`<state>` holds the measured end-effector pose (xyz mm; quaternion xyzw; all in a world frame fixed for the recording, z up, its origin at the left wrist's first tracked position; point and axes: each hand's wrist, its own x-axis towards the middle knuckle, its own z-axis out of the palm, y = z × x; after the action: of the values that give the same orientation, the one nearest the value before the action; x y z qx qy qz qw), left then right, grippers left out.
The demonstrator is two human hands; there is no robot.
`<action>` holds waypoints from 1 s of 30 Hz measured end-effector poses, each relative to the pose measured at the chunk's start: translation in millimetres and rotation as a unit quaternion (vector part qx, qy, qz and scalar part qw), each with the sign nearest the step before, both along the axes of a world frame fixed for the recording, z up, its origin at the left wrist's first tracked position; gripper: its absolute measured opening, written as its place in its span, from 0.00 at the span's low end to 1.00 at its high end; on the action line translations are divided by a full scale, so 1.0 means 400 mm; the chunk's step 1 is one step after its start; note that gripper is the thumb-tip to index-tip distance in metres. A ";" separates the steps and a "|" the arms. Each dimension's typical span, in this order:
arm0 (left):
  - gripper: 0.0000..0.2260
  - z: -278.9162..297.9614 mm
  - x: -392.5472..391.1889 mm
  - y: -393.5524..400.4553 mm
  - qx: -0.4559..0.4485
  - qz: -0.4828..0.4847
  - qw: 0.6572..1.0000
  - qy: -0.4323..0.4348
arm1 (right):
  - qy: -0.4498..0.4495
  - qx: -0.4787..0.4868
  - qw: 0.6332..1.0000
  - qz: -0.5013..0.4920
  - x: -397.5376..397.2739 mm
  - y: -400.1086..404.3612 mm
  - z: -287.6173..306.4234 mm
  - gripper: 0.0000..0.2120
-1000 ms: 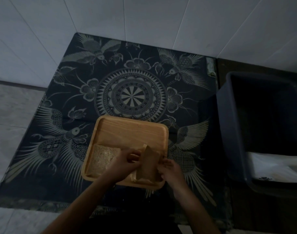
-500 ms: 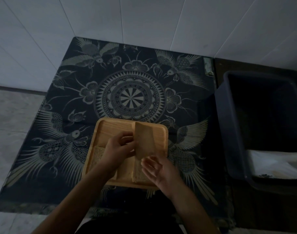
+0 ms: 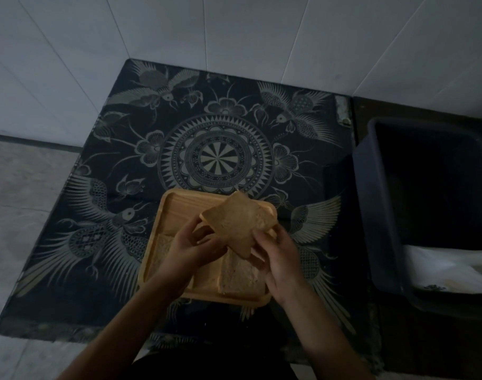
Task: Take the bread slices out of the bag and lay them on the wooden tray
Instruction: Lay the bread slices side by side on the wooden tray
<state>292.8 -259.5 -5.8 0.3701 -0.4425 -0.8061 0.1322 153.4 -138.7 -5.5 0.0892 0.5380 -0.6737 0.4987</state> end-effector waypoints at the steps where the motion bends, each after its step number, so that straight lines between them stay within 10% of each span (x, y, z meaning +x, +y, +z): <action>1: 0.18 0.000 0.002 -0.003 0.011 -0.002 1.000 -0.008 | 0.016 0.003 1.000 0.012 -0.005 0.002 0.007 0.16; 10: 0.18 -0.034 0.015 -0.075 0.096 -0.050 0.992 -0.065 | 0.177 0.037 0.968 0.177 -0.043 0.005 0.064 0.16; 30: 0.11 -0.085 0.077 -0.253 -0.041 -0.081 0.985 -0.144 | 0.300 0.161 0.905 0.256 -0.030 -0.224 -0.043 0.30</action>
<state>323.6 -360.7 -39.7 0.4395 -0.5178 -0.7337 0.0163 141.3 -228.4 -22.8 -0.1785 0.7677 -0.4223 0.4477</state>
